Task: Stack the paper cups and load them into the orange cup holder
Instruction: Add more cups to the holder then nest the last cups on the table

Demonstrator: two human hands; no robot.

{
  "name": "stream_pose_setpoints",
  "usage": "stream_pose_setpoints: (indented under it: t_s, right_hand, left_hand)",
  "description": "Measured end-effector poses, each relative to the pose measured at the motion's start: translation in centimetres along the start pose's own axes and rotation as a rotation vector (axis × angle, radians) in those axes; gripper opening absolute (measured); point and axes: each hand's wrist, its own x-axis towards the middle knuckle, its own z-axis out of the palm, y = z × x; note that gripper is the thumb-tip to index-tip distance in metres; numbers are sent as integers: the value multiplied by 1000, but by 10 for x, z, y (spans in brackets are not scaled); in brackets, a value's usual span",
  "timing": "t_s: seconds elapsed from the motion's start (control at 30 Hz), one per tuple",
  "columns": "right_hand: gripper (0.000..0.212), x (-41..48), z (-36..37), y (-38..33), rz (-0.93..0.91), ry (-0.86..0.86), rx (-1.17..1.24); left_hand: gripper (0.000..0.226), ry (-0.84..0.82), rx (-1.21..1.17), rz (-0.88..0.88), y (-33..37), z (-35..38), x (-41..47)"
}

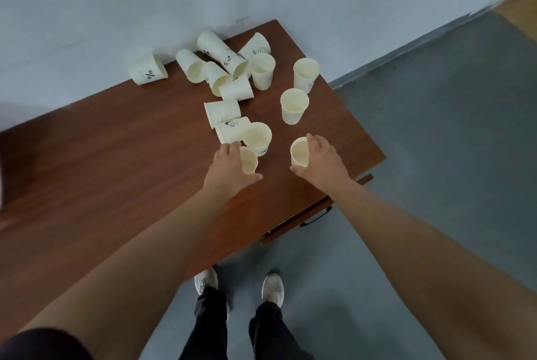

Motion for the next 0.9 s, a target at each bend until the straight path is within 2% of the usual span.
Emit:
stream_pose_setpoints:
  t_s: [0.17, 0.4, 0.7, 0.9]
  right_hand:
    - [77, -9, 11, 8, -42, 60, 14]
    - [78, -40, 2, -22, -110, 3, 126]
    - [82, -71, -25, -155, -359, -49, 166]
    - [81, -96, -6, -263, -535, -78, 120]
  left_hand:
    - [78, 49, -66, 18, -10, 11, -4]
    - [79, 105, -176, -59, -25, -11, -40]
    - [80, 334, -335, -252, -108, -106, -131]
    - [81, 534, -363, -403, -193, -170, -202]
